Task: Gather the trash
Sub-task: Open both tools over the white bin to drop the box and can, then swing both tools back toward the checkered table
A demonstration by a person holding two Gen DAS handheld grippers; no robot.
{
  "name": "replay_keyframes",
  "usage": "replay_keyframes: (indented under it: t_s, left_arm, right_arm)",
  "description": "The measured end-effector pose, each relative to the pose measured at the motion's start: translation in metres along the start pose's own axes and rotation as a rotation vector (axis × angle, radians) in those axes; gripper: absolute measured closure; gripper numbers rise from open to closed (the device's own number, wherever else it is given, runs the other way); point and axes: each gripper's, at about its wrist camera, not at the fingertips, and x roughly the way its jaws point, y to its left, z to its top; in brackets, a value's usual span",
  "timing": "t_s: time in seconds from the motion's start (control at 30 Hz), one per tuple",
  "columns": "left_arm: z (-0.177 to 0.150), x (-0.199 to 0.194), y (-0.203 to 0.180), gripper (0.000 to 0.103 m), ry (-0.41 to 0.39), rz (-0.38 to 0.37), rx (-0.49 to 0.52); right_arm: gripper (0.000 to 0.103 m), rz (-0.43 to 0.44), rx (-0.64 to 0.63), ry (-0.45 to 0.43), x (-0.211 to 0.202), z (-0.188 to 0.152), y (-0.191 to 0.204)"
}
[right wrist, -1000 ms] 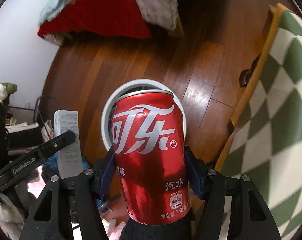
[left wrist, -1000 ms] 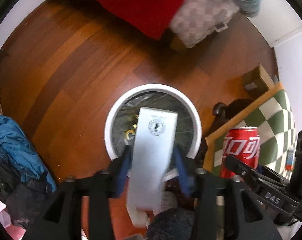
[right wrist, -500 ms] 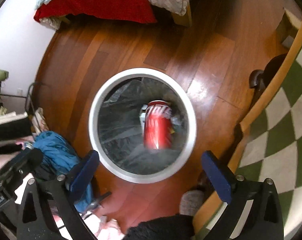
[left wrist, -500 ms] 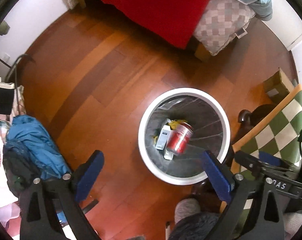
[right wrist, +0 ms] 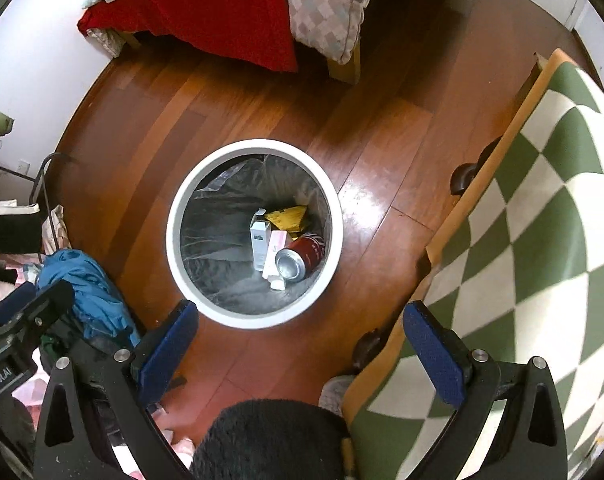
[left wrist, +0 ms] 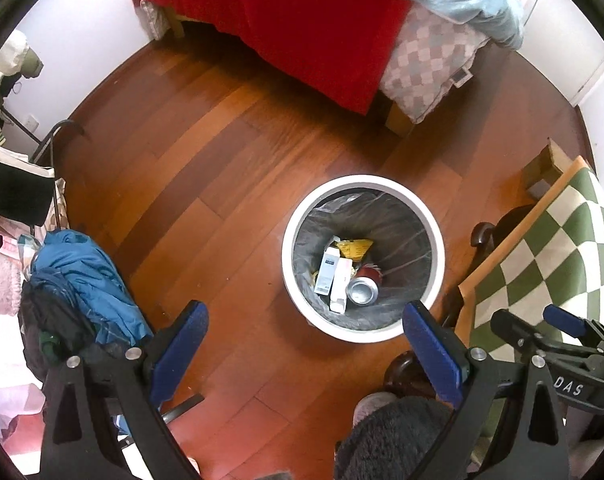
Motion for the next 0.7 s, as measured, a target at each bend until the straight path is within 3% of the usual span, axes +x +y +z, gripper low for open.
replay_keyframes:
  t_s: [0.3, 0.7]
  left_arm:
    - [-0.024, -0.05, -0.008, 0.004, -0.071, -0.015, 0.021]
    - [-0.057, -0.146, -0.021, 0.004, -0.242, -0.051, 0.034]
  right_arm:
    - [0.0, 0.007, -0.038, -0.059, -0.052, -0.036, -0.001]
    - [0.0, 0.07, -0.083, -0.264, -0.17, -0.086, -0.006]
